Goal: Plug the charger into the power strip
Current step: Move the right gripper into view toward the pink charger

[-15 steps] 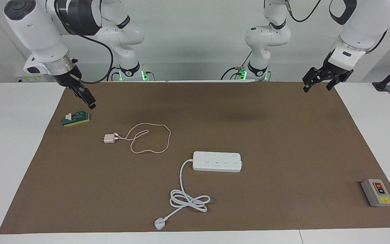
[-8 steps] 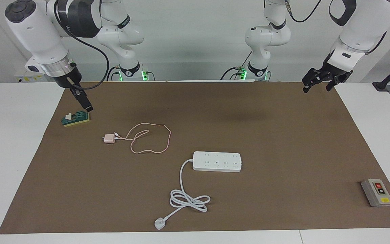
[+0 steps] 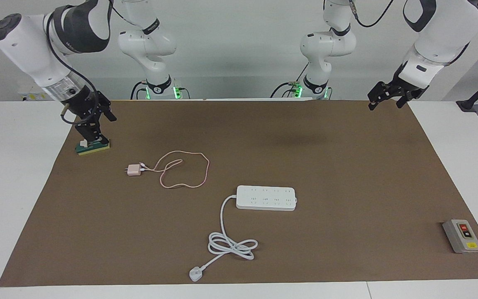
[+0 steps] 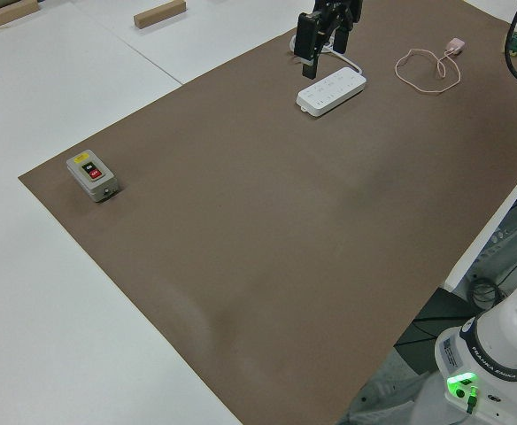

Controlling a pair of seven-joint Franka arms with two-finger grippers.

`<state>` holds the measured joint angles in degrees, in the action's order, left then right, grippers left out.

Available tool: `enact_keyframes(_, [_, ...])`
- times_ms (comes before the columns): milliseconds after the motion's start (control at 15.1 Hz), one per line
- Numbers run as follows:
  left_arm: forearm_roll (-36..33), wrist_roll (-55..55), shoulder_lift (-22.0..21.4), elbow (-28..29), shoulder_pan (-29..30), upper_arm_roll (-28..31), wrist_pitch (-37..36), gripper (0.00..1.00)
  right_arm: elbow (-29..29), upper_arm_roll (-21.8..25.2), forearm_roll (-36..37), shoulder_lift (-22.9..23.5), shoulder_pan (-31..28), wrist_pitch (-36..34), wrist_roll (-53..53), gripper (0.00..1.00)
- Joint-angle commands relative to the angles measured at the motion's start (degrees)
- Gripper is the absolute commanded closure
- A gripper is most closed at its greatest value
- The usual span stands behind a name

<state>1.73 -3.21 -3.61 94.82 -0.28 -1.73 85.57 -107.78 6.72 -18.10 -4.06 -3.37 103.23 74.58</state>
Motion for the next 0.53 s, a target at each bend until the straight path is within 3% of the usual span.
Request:
enact_keyframes(0, [1.3,0.3,1.5,-0.4,-0.2,-0.4,-0.4,0.00,-3.4,-0.2,-6.6,-0.8,-3.7,0.7,-6.5,0.00])
enact_keyframes(199, [2.0,-1.6,2.7,-0.4,-1.5,-0.6,0.4,0.00,-4.4,-0.1,-10.3,1.9,-5.2,2.0,-8.0,0.00])
enact_keyframes(464, [6.6,-5.4,4.4,-0.3,-2.8,-0.6,0.8,0.00,-9.7,-0.1,-15.6,2.0,-7.7,5.3,-16.3,0.00])
